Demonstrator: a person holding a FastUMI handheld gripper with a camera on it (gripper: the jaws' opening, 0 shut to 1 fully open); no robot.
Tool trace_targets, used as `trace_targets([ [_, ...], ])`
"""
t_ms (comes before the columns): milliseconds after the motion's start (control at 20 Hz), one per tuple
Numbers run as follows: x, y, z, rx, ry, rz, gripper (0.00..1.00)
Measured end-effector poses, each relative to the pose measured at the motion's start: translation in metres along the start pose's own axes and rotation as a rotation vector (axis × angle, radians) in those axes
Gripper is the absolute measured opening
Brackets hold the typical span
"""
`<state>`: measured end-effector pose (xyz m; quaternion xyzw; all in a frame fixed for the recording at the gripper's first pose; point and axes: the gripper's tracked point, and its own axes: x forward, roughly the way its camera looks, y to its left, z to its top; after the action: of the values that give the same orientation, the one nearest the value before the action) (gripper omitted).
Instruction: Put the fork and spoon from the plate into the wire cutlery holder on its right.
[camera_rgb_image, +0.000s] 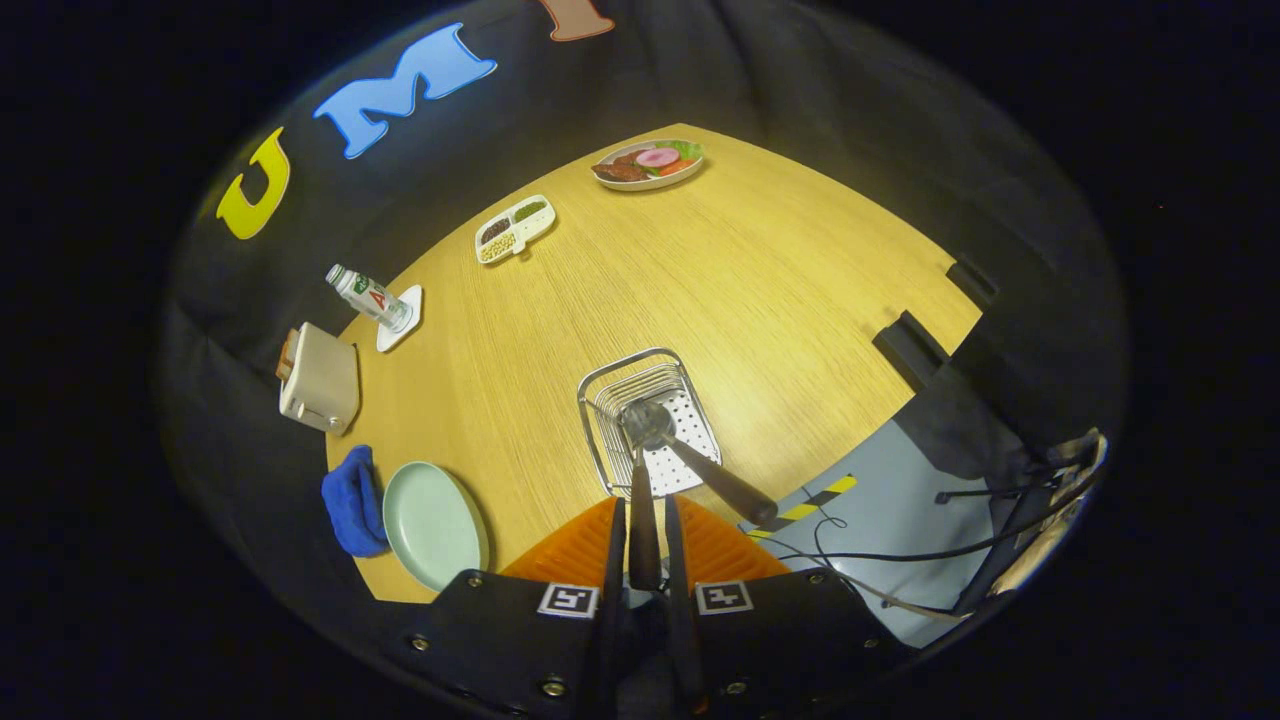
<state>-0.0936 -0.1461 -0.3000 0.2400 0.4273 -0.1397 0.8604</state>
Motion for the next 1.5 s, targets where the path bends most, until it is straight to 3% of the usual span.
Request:
trace_targets([
  [150, -0.004, 0.004, 0.009, -0.001, -0.037, 0.007, 0.23],
  [350, -0.018, 0.008, 0.040, 0.006, -0.194, 0.016, 0.23],
  [700, -0.096, 0.015, 0.126, -0.177, -0.626, -0.116, 0.23],
  [1000, -0.153, 0.039, 0.167, -0.246, -0.863, -0.168, 0.23],
  [1500, -0.180, 0.034, 0.193, -0.273, -0.971, -0.217, 0.23],
])
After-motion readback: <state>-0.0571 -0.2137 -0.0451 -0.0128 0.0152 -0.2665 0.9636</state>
